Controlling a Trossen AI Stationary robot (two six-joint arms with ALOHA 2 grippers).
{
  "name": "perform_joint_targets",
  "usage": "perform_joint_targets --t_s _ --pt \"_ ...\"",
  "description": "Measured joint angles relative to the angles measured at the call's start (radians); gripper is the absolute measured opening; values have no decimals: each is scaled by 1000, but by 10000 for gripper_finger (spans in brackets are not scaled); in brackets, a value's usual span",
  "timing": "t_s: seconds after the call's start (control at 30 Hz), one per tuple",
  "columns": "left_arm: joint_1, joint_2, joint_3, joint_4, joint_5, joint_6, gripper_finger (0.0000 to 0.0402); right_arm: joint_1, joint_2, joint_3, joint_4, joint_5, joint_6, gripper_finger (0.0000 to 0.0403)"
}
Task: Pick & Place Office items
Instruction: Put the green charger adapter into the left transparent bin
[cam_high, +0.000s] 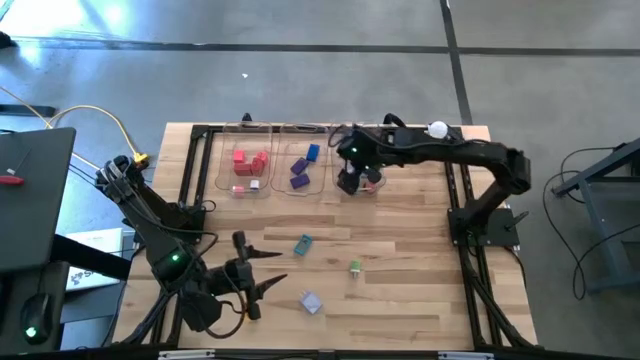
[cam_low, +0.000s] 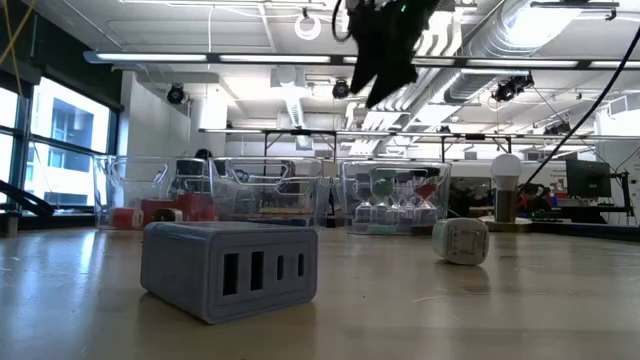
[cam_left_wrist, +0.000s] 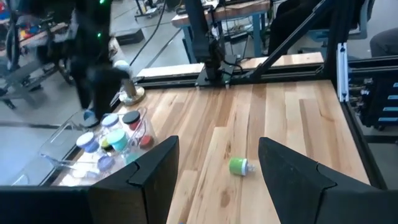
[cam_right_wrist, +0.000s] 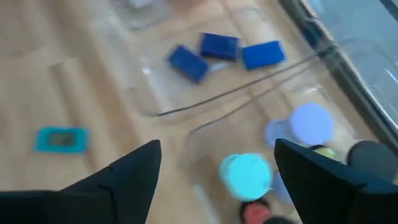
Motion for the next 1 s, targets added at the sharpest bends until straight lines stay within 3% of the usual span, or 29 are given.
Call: perform_joint_targets --t_s 0.37,0.57,0.8,1.0 --pt "0 2 -1 -95 38 -110 214 178 -43 -16 -97 -270 40 303" --pt "0 3 -1 -96 60 -111 214 303 -38 -125 -93 -265 -31 301" --pt "0 3 -1 -96 60 -111 214 419 -38 -302 73 -270 144 301" --pt "0 3 -2 -108 60 -111 214 481 -38 -386 217 -265 175 301"
